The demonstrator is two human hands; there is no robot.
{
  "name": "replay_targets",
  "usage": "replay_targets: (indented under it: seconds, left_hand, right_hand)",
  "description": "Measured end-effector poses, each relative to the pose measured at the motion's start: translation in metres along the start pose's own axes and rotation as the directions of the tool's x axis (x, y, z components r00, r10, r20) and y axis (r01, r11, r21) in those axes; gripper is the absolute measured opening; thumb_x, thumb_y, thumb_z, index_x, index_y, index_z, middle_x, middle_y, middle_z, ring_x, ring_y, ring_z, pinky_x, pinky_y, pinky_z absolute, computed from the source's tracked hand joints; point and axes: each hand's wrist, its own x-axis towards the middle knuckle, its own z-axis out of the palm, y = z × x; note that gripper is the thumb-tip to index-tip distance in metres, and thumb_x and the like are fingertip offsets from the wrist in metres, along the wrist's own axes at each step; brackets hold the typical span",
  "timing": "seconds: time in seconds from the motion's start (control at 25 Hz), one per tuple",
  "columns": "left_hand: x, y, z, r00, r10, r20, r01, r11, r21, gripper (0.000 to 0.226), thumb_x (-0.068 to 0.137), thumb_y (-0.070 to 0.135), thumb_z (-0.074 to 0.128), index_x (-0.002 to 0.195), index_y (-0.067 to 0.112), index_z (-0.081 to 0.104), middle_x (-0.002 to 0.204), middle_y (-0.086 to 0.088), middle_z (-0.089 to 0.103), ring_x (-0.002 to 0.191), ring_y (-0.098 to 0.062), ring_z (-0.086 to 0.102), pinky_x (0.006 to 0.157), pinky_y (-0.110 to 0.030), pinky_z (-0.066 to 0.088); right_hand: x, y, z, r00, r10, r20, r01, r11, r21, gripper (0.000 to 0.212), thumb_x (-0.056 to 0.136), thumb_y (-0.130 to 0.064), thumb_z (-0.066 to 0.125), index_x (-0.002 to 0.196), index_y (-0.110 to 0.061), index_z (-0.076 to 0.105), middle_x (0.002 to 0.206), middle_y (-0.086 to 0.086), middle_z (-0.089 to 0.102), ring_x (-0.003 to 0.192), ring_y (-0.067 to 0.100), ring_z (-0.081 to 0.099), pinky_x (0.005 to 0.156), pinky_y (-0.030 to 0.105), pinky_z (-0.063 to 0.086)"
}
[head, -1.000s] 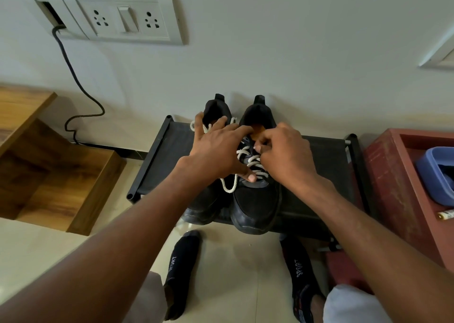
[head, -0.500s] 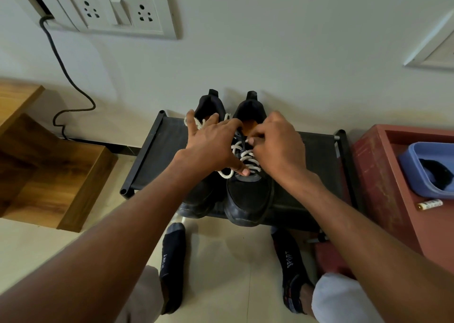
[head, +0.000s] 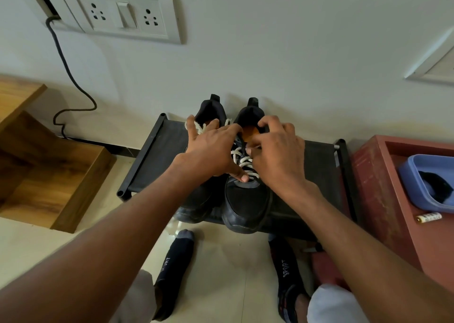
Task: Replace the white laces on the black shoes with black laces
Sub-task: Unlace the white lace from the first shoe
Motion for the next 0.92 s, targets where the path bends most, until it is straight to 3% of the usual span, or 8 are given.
replay_targets:
  seconds: [0.16,0.24,0.32,0.48,0.56,0.72,0.8,0.92]
  left_hand:
    - [0.0,0.001,-0.003,1.0,-0.014,0.014,0.014,1.0,-0.003,0.112,0.059,0.079,0.081,0.15,0.035,0.034,0.152,0.007,0.052,0.155,-0.024,0.022,0.114,-0.072,-0.015]
    - [0.0,0.001,-0.004,0.999,-0.018,0.032,0.018,1.0,-0.002,0.113,0.06,0.078,0.082,0.152,0.034,0.033,0.154,0.006,0.05,0.155,-0.025,0.022,0.114,-0.073,-0.015]
    - [-0.001,0.002,-0.003,0.999,-0.012,0.03,0.012,1.0,0.001,0.11,0.059,0.079,0.081,0.148,0.035,0.035,0.15,0.009,0.053,0.151,-0.023,0.029,0.114,-0.073,-0.01]
    - [0.001,0.001,-0.001,1.0,0.004,0.015,-0.004,1.0,-0.001,0.105,0.057,0.082,0.08,0.142,0.035,0.039,0.142,0.011,0.057,0.143,-0.021,0.038,0.115,-0.072,-0.003]
    - [0.0,0.0,-0.002,1.0,-0.005,0.012,0.005,1.0,-0.006,0.103,0.056,0.082,0.08,0.139,0.037,0.041,0.14,0.01,0.058,0.144,-0.022,0.037,0.115,-0.072,-0.004]
    - [-0.002,0.001,-0.005,1.0,-0.02,0.018,0.02,0.999,-0.025,0.106,0.058,0.079,0.082,0.144,0.036,0.039,0.143,0.005,0.055,0.147,-0.024,0.033,0.115,-0.073,-0.007]
    - [-0.002,0.002,-0.006,0.999,-0.021,0.024,0.022,1.0,-0.011,0.108,0.059,0.078,0.082,0.147,0.035,0.037,0.144,0.005,0.055,0.148,-0.024,0.033,0.116,-0.073,-0.006]
    - [-0.001,0.005,-0.005,0.999,-0.019,0.028,0.019,1.0,0.008,0.106,0.059,0.08,0.081,0.144,0.034,0.038,0.143,0.007,0.055,0.146,-0.023,0.036,0.116,-0.072,-0.003]
  right_hand:
    - [0.01,0.001,-0.016,0.822,0.533,-0.201,-0.343,0.745,0.572,0.018,0.095,-0.021,0.072,0.082,-0.033,0.068,0.113,-0.008,0.047,0.107,0.021,0.058,0.089,0.05,0.057]
    - [0.007,0.002,-0.017,0.885,0.417,-0.205,-0.32,0.867,0.381,0.018,0.095,-0.016,0.069,0.109,-0.027,0.07,0.131,-0.002,0.047,0.124,0.025,0.051,0.096,0.053,0.054]
    - [0.005,0.001,-0.013,0.992,0.09,-0.092,-0.085,0.995,0.053,0.04,0.091,-0.013,0.071,0.128,-0.027,0.067,0.155,0.001,0.037,0.143,0.029,0.036,0.106,0.056,0.045]
    - [0.002,0.0,0.005,0.992,-0.035,0.12,0.038,0.999,-0.027,0.018,0.093,-0.022,0.073,0.108,-0.031,0.078,0.161,-0.007,0.038,0.15,0.024,0.03,0.115,0.061,0.025]
    - [0.003,0.0,0.003,0.994,0.084,-0.068,-0.077,0.992,0.103,0.014,0.092,-0.02,0.072,0.094,-0.031,0.08,0.138,-0.01,0.058,0.126,0.016,0.052,0.11,0.054,0.033]
    - [0.02,0.01,-0.02,0.782,0.566,-0.261,-0.318,0.723,0.613,0.018,0.094,-0.02,0.064,0.084,-0.031,0.075,0.108,-0.006,0.069,0.091,0.01,0.066,0.09,0.049,0.057]
    - [0.018,0.01,-0.023,0.878,0.439,-0.192,-0.312,0.828,0.466,0.022,0.094,-0.016,0.064,0.109,-0.029,0.074,0.126,-0.001,0.063,0.108,0.019,0.063,0.095,0.052,0.055]
    - [0.009,0.003,-0.013,0.999,0.044,-0.026,-0.044,0.999,0.033,0.044,0.089,-0.017,0.073,0.13,-0.03,0.067,0.162,-0.002,0.032,0.148,0.027,0.033,0.111,0.06,0.037]
